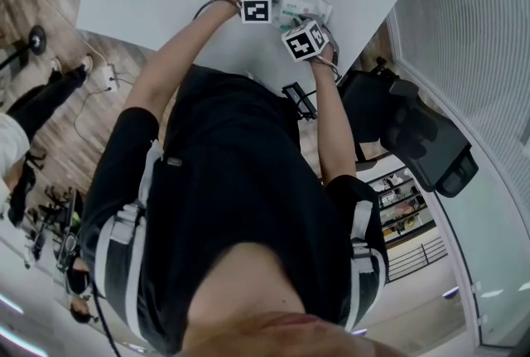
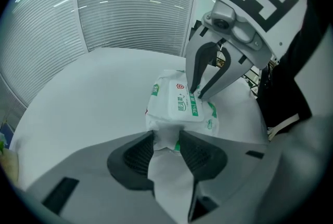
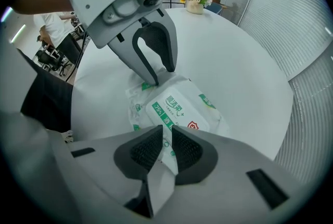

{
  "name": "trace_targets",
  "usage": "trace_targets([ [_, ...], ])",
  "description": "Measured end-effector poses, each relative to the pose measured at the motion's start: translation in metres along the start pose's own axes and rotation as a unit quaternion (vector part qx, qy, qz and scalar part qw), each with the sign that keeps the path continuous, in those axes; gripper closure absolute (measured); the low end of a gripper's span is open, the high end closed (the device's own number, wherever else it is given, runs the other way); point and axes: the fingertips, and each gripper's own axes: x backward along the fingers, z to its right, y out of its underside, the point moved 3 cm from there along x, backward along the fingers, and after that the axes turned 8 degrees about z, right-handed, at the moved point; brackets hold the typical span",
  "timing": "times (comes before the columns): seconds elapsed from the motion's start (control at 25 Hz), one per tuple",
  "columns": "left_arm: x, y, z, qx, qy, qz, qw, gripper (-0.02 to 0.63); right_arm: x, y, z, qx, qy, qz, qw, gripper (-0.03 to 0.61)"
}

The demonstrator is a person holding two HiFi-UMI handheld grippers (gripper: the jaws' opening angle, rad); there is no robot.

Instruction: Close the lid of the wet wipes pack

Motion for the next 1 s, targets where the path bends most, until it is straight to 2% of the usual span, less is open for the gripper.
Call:
trace_targets([
  [0.08,0.006,0.000,0.000,0.006,-0.024,-0.001,0.9997,0.454,0.010,-0.001,-0.003,-0.009,0.004,0.013,1.000,0.505],
  [0.16,0.020,-0.001,-0.002,0.026,-0.066,0.009,0.9974,0.527,0.028,-0.002,-0.005,-0.030,0.015,0.042,0.999,0.503],
  [0.2,0.030,-0.003,-0.003,0.044,-0.087,0.023,0.9950,0.541,0.039,-0.003,-0.003,-0.047,0.027,0.067,0.996,0.503],
  [0.28,0.053,-0.011,0.004,0.085,-0.121,0.062,0.9870,0.555,0.070,-0.005,-0.001,-0.096,0.058,0.135,0.984,0.503],
  [0.36,0.080,-0.024,0.022,0.123,-0.157,0.113,0.9734,0.565,0.110,0.001,-0.002,-0.149,0.099,0.209,0.962,0.503],
  [0.4,0.096,-0.032,0.031,0.142,-0.178,0.142,0.9632,0.569,0.131,0.005,-0.002,-0.172,0.122,0.244,0.947,0.506],
  [0.48,0.132,-0.045,0.052,0.185,-0.225,0.198,0.9360,0.571,0.172,0.016,-0.005,-0.211,0.162,0.309,0.913,0.506],
  [0.6,0.187,-0.061,0.101,0.243,-0.287,0.281,0.8830,0.575,0.234,0.037,-0.027,-0.248,0.201,0.383,0.867,0.506],
  [0.68,0.223,-0.075,0.135,0.253,-0.323,0.329,0.8507,0.577,0.270,0.048,-0.045,-0.257,0.217,0.422,0.842,0.506],
  [0.72,0.239,-0.084,0.152,0.249,-0.337,0.348,0.8388,0.577,0.286,0.053,-0.056,-0.260,0.221,0.439,0.831,0.508],
  [0.8,0.267,-0.100,0.188,0.230,-0.360,0.377,0.8221,0.577,0.314,0.062,-0.080,-0.262,0.225,0.470,0.812,0.514],
  [0.92,0.301,-0.118,0.236,0.208,-0.384,0.414,0.7990,0.577,0.347,0.072,-0.114,-0.261,0.229,0.499,0.794,0.523],
  [1.0,0.320,-0.124,0.262,0.199,-0.391,0.434,0.7867,0.577,0.365,0.076,-0.135,-0.265,0.233,0.514,0.782,0.531],
])
